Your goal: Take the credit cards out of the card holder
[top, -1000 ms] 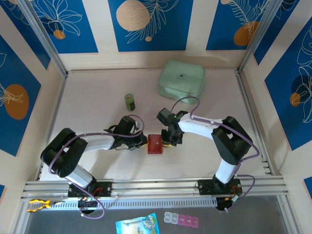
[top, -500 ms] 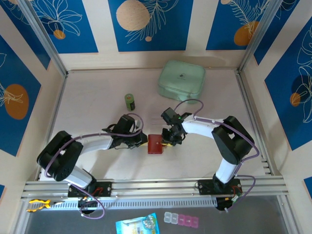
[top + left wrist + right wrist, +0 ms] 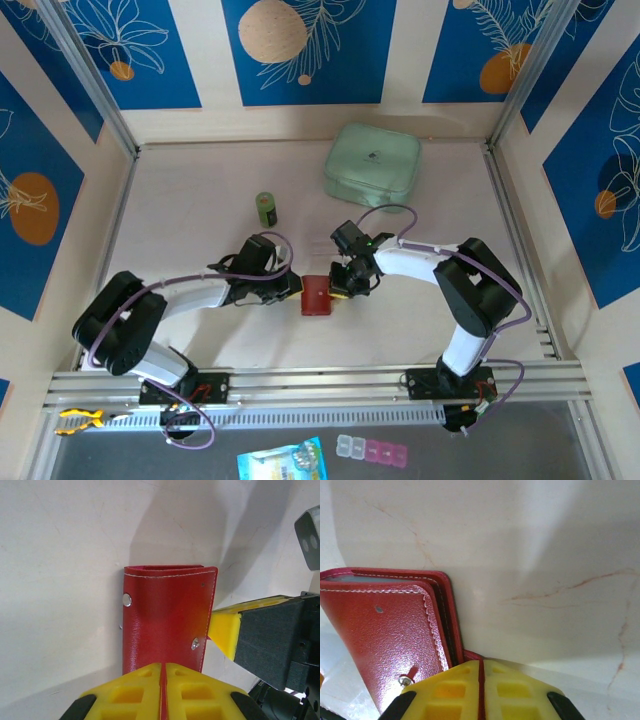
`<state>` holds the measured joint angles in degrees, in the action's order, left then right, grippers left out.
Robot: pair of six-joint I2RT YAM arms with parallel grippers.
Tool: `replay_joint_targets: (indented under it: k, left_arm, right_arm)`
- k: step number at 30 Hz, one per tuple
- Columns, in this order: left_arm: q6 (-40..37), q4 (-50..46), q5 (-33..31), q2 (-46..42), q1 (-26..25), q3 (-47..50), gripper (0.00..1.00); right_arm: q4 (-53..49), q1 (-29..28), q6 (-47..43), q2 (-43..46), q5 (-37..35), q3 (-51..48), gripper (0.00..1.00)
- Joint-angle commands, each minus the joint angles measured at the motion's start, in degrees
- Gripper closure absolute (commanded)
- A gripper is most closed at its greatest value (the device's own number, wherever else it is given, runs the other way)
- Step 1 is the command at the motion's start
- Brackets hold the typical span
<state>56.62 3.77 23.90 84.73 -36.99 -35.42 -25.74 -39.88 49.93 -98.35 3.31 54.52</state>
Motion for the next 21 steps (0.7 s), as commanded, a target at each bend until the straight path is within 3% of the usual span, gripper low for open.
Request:
replay_joint_targets:
  k: [1, 13, 21]
  left_arm:
    - [-1.49, -1.06, -1.04, -2.40, 0.17, -0.09, 0.88]
    - [-6.47, -9.22, -7.41, -11.20, 2.26, -0.18, 0.85]
    - [-7.68, -11.73, -7.51, -16.62, 5.60, 1.55, 0.83]
  right_arm:
    - [-1.90, 0.21, -0.71, 2.35, 0.52, 0.56, 0.92]
    - [-7.92, 0.24, -3.58, 8.37, -0.02, 3.30, 0.96]
    - [-11.14, -1.36, -5.51, 8.62, 1.44, 7.96, 0.97]
